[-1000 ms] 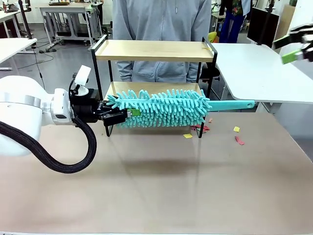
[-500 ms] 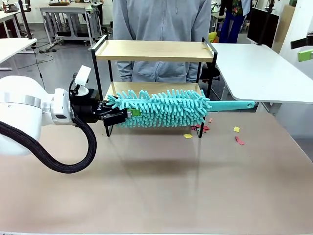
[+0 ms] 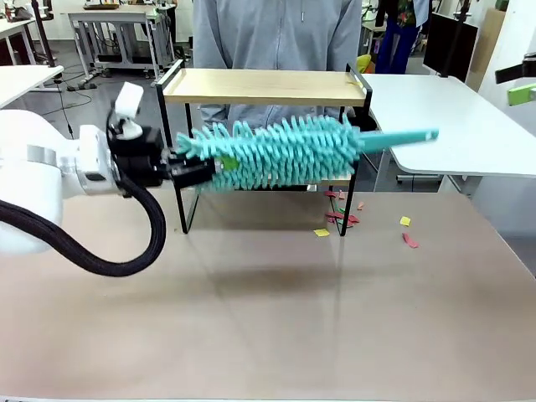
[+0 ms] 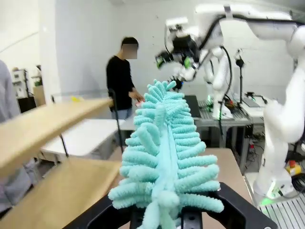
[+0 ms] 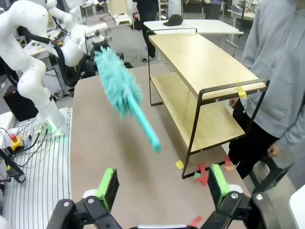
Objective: Clean the shelf.
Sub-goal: Hand the Duster back to the human.
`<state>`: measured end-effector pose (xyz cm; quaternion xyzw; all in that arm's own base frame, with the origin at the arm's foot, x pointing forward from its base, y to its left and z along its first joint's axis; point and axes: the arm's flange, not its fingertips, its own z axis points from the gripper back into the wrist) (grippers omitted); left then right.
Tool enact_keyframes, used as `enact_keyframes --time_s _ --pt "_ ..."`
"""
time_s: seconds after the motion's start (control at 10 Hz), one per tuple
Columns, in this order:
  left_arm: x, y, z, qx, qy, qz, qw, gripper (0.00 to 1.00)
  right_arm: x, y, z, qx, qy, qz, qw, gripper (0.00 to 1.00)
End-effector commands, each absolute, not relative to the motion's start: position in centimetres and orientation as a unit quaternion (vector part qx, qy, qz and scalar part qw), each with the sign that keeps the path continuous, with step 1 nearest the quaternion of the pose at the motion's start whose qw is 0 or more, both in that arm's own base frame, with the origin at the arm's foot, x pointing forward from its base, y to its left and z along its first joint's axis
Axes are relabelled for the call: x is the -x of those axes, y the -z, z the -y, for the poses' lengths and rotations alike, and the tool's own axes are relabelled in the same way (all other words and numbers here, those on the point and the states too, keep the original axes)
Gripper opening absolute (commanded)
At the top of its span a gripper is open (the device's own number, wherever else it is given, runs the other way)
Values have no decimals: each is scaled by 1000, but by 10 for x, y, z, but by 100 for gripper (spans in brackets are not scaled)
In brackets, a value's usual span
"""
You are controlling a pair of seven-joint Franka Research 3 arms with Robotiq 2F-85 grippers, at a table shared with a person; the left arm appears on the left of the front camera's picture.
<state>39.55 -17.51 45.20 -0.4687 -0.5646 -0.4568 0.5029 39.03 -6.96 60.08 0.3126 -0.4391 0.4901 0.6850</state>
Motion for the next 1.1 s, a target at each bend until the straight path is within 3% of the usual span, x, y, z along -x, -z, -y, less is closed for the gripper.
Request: enact_keyframes --time_s 0.0,0.4,0.7,1.0 --pt "-381 -491 147 455 410 607 507 18 -390 -604 71 -314 -493 447 677 100" --pt "-365 -559 68 307 342 696 552 18 -390 -604 71 -314 -493 447 677 100" --pt "-352 -578 2 159 203 773 580 18 -390 -604 71 -314 -493 447 677 100" --pt "-347 -570 -51 69 108 779 614 18 -390 -604 71 -314 -493 447 677 100"
